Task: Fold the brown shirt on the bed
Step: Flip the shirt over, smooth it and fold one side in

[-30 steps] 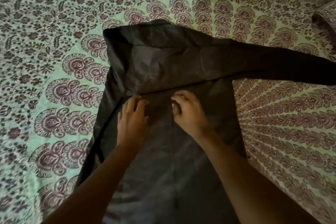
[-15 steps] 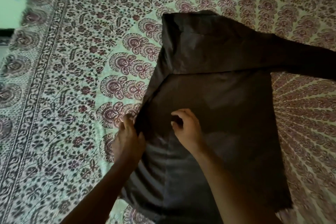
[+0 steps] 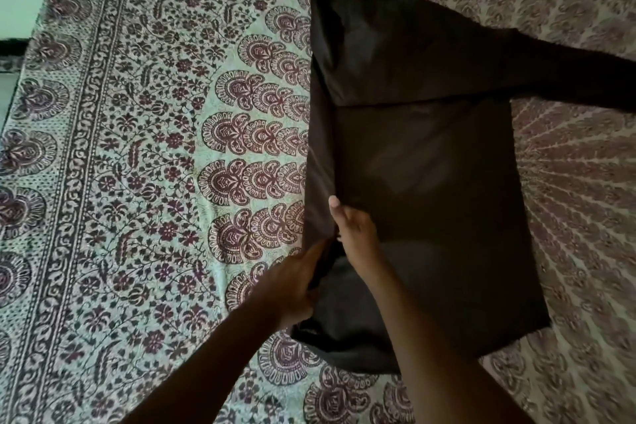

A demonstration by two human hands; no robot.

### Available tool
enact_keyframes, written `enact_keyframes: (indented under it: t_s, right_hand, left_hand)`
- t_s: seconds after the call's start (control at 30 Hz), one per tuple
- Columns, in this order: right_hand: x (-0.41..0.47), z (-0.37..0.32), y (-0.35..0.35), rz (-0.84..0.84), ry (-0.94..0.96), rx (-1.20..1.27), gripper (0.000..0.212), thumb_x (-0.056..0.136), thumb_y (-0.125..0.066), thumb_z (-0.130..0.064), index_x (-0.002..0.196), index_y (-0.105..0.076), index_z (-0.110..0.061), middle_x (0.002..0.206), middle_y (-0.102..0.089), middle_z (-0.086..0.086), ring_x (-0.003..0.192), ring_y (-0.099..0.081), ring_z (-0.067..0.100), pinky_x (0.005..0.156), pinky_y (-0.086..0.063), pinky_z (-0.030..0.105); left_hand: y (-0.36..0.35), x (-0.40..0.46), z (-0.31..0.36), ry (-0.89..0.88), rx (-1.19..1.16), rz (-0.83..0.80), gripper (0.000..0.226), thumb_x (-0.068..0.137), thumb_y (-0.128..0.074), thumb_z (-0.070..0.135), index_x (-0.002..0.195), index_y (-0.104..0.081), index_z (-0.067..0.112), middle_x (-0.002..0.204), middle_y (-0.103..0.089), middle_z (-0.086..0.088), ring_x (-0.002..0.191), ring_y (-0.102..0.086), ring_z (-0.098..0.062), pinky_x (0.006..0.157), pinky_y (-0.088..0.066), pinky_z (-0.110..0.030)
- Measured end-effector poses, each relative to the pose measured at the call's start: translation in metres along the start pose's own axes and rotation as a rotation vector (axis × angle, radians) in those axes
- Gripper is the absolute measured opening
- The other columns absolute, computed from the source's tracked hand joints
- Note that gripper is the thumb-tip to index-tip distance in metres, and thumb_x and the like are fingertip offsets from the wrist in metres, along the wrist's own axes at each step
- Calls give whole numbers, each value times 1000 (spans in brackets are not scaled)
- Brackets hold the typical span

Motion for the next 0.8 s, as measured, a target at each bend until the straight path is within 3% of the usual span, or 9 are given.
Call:
enact_keyframes:
  t_s: [0.07,0.1,0.17,0.27,0.43,0.53,0.63,0.7,0.8]
  right_hand:
    - [1,8,1,26,-10,-16,34,89,-73,-49,83,-67,-16,71,-58,-3,73,-60,17,75,-53,43]
    - [0,11,1,40,-2,-31,26,88,-79,-35,98,-72,-12,80,-66,-1,80,-65,17,78,-53,37]
    - [-1,12,2,50,-1,-22,28,86,-81,-18,110,-72,-8,89,-70,1,87,-68,17,81,-53,32]
    - [-7,12,-4,-3,-9,-70,33,86,-81,-11,117,-71,-10,95,-72,4,88,-68,16,82,-54,30]
    - [-19,31,-14,-90,-79,-63,28,85,-80,-7,86,-64,-30,75,-71,5,80,-75,27,75,-64,51]
    - [-34,38,-11,-127,-92,-80,22,88,-80,-14,83,-63,-26,74,-69,4,74,-74,24,67,-65,41]
    - [-58,46,-14,-237,-109,-11,21,97,-71,-24,81,-63,-13,80,-72,17,71,-76,30,63,-61,33]
    - [-76,57,-16,-302,-145,9,28,101,-66,-29,82,-65,-8,83,-76,19,73,-77,32,63,-59,30]
    - [-100,72,-9,-343,-118,-111,30,101,-64,-27,85,-69,-2,81,-77,16,69,-77,23,64,-60,29]
  left_hand:
    - [-6,-9,-2,27,140,25,89,89,-59,26,159,-6,38,135,-62,-8,107,-69,-34,85,-59,-47]
    - [-10,-14,-2,45,221,18,93,88,-61,28,160,-3,37,136,-62,-7,107,-69,-35,87,-59,-47]
    - [-19,-23,-1,59,351,-12,105,85,-67,33,161,4,33,139,-60,-6,107,-69,-34,91,-58,-45]
    - [-36,-39,-4,57,435,-39,115,84,-72,47,159,14,30,147,-53,-6,105,-70,-32,93,-58,-45]
    - [-52,-61,-6,94,369,-98,104,89,-62,21,163,11,25,154,-44,-11,109,-67,-32,95,-56,-42]
    - [-49,-67,-6,92,355,20,90,88,-55,18,164,-7,24,142,-55,-8,109,-67,-30,91,-55,-42]
    - [-48,-71,-12,95,158,148,71,87,-60,10,152,-33,21,125,-62,-8,101,-68,-32,81,-60,-45]
    - [-47,-73,-14,66,48,203,61,87,-60,5,143,-40,19,116,-64,-10,89,-69,-34,71,-60,-46]
    - [-44,-76,-17,52,-41,273,57,90,-58,1,145,-44,12,108,-63,-12,76,-66,-32,63,-58,-42]
Point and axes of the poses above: each hand's wrist, its own x-axis towards the middle knuckle, its own y-axis out of the back of the hand, z = x × y, the point moved 8 cm from there along x, towards the middle knuckle
